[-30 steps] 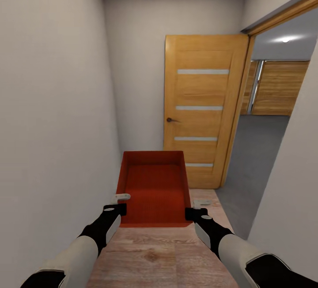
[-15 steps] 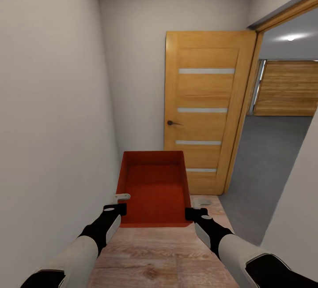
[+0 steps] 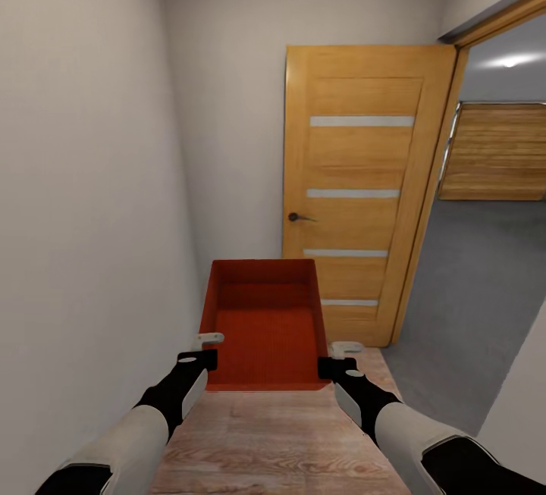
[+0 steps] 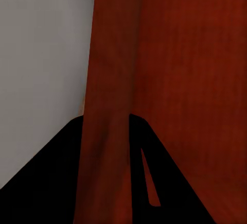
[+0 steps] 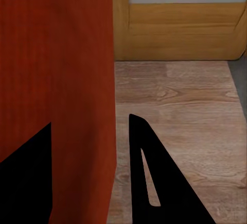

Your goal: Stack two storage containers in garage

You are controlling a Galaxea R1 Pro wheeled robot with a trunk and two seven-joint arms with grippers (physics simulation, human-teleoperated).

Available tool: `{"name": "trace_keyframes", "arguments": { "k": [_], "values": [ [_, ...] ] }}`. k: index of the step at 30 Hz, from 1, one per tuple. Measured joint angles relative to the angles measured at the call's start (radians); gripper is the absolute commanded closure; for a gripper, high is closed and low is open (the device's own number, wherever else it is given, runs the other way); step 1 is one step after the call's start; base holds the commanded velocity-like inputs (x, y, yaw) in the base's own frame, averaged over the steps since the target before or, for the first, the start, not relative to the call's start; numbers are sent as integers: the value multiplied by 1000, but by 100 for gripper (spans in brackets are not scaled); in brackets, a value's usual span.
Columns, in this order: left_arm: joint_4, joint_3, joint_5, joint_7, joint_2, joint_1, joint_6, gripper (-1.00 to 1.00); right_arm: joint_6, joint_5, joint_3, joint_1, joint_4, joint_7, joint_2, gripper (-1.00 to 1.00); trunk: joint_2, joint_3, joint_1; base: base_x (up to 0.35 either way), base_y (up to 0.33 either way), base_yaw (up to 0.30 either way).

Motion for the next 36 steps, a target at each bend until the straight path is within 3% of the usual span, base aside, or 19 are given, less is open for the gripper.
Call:
{"name": "trace_keyframes", "arguments": {
  "k": [12,36],
  "values": [
    [-4,-9,11,7,-1,0,-1,100,2,9,-8,0,-3,4,-2,100,0,0,1,131,0,-38],
    [-7,-8,10,6,-1,0,-2,100,2,11,-9,0,-6,3,-2,100,0,0,1,1,0,-274]
  ]
}}
